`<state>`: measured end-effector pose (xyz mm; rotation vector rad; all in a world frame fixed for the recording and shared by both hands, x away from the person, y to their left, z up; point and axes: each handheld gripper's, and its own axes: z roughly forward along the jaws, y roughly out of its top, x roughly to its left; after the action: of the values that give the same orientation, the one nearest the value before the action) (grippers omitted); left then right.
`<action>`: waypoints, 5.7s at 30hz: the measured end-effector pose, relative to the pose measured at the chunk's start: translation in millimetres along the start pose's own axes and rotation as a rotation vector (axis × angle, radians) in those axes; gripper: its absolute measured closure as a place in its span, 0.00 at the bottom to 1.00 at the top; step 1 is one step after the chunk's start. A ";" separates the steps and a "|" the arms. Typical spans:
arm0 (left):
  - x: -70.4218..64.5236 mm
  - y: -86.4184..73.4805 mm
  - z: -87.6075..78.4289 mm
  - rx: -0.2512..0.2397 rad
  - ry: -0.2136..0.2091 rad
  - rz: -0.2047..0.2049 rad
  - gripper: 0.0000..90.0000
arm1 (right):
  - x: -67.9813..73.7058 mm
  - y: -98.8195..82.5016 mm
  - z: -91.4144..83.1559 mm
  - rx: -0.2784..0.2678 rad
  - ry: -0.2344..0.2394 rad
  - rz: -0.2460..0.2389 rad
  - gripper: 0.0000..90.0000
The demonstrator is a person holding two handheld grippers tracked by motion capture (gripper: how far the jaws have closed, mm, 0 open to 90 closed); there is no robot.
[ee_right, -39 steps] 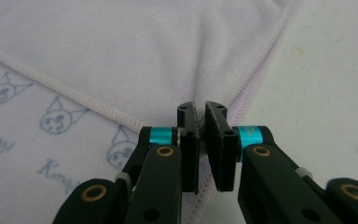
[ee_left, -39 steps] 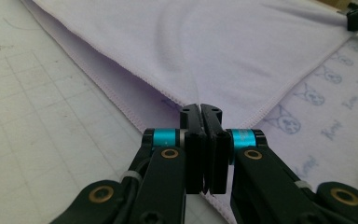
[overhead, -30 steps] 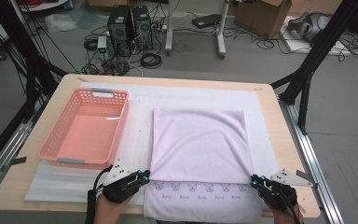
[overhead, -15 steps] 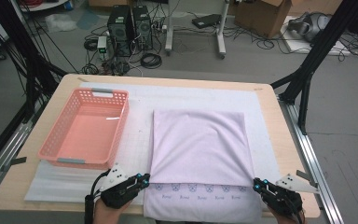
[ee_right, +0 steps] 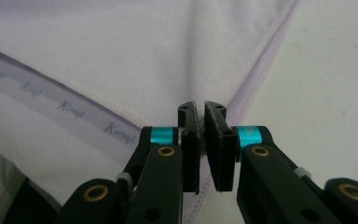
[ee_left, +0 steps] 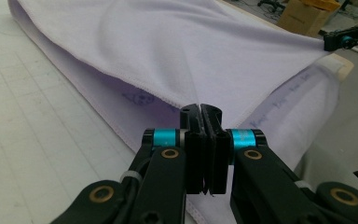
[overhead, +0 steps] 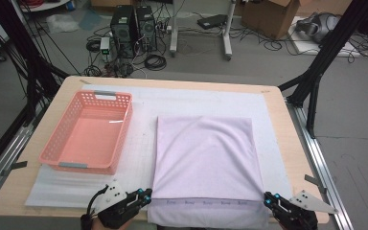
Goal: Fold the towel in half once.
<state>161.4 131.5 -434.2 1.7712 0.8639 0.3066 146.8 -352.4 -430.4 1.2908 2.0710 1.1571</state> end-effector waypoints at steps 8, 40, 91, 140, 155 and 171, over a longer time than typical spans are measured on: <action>-13.2 -10.8 -11.0 0.012 -0.007 0.003 0.98 | 9.0 -8.6 -17.8 -0.010 0.005 0.000 0.94; -2.2 -5.1 -10.6 0.011 -0.009 0.021 0.71 | 27.1 -14.5 -27.0 0.049 -0.073 0.000 0.75; 94.4 47.8 104.4 0.116 0.140 -0.047 0.71 | -50.6 44.5 65.0 0.011 -0.041 0.027 0.81; 135.5 77.5 148.6 0.188 0.295 -0.148 0.49 | -98.1 94.1 137.5 0.076 -0.079 0.047 0.66; 147.7 85.0 169.7 0.173 0.365 -0.150 0.46 | -104.3 106.5 178.3 0.128 -0.077 0.051 0.60; 139.3 85.2 171.9 0.198 0.321 -0.122 0.95 | -104.9 104.9 178.3 0.119 -0.020 0.158 0.94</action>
<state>394.5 91.2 -450.3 1.8701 1.2632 0.4457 377.9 -347.0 -448.9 1.5392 2.0820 1.0949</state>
